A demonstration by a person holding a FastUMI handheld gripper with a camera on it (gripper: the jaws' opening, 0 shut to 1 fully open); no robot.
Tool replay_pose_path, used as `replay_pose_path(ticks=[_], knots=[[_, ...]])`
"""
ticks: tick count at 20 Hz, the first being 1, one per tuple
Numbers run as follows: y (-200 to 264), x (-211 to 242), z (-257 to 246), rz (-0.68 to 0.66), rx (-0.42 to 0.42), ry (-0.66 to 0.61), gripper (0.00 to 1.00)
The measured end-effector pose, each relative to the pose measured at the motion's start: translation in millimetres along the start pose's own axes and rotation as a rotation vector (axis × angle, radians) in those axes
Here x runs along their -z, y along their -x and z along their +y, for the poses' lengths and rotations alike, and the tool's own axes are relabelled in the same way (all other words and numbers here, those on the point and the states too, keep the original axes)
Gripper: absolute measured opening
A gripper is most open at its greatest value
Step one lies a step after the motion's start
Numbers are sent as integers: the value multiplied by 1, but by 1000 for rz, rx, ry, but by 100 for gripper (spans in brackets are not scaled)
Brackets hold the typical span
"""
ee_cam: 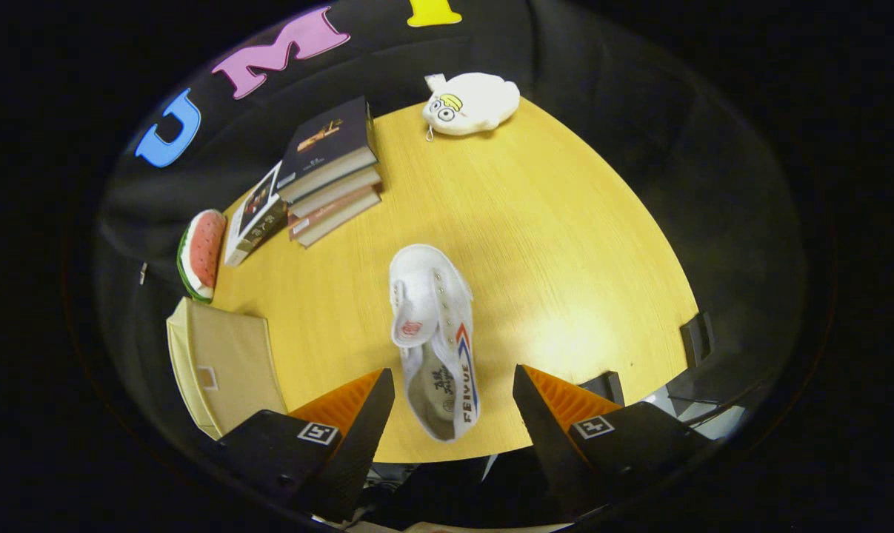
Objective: Open the storage box then place both shoes into the box .Put the left shoe in first, then the right shoe, with the right side of both shoes facing outward in a uniform manner.
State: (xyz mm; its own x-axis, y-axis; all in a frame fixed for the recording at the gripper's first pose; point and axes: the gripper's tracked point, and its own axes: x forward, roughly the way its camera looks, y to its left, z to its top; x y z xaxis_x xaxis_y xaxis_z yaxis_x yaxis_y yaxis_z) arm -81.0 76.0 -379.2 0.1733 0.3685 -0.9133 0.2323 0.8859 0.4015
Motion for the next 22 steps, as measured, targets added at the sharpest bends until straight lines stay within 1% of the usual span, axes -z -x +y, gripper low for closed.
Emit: replay_pose_path(ticks=[3, 5, 6, 7, 8, 10, 11, 12, 13, 14, 17, 19, 20, 22], knots=[[-30, 7, -11, 16, 26, 50, 98], [-51, -1, -21, -16, 64, 70, 97], [-59, -6, -23, -38, 66, 65, 96], [-65, -11, -17, -55, 42, 49, 92], [-69, -17, -12, -71, 16, 28, 92], [-82, -28, -5, -83, -20, 4, 85], [-90, -31, -3, -80, -27, 6, 75], [-96, -29, 4, -61, -61, -1, 72], [-97, -24, 0, -24, -48, 3, 62], [-99, -27, -1, -17, -36, -7, 52], [-96, -21, -9, 32, -35, -37, 21], [-89, -10, -6, 83, -64, -61, 12], [-84, -7, -2, 92, -84, -77, 12], [-70, -4, 4, 87, -93, -96, 12]])
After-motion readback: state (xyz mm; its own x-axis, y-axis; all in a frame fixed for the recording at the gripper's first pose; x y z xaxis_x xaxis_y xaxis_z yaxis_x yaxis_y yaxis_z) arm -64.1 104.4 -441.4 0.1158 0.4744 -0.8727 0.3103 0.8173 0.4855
